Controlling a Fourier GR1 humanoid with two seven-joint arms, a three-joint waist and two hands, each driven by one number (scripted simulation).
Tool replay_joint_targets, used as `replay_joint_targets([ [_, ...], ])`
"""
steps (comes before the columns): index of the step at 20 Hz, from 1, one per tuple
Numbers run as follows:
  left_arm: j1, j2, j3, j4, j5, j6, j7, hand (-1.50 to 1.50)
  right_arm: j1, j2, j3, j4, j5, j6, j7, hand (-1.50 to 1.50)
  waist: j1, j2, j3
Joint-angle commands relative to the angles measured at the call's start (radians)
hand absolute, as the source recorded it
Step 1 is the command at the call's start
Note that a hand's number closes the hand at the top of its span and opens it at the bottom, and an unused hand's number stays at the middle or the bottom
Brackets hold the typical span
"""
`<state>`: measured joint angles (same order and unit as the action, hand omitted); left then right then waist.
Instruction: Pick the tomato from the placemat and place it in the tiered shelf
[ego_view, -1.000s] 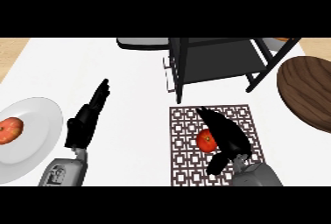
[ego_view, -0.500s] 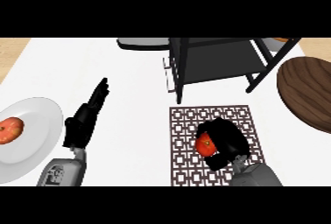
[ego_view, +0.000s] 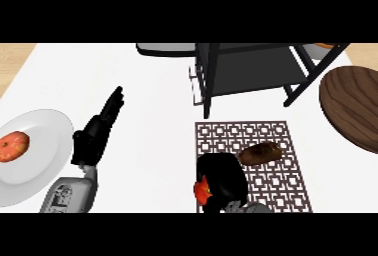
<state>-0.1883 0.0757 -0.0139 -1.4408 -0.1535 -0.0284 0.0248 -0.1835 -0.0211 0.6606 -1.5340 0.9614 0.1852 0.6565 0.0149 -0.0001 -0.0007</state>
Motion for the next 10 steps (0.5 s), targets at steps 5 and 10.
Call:
replay_joint_targets([
  [5, 0.007, -0.053, -0.051, -0.005, -0.039, 0.037, 0.003, 0.00, -0.225, 0.021, 0.336, 0.041, -0.171, -0.326, 0.446, 1.50, 0.012, 0.002, 0.001],
  [10, 0.015, -0.006, -0.013, -0.030, 0.010, -0.018, 0.019, 0.00, -0.261, 0.021, 0.283, -0.103, -0.178, -0.547, 0.402, 1.50, 0.015, -0.001, 0.002],
])
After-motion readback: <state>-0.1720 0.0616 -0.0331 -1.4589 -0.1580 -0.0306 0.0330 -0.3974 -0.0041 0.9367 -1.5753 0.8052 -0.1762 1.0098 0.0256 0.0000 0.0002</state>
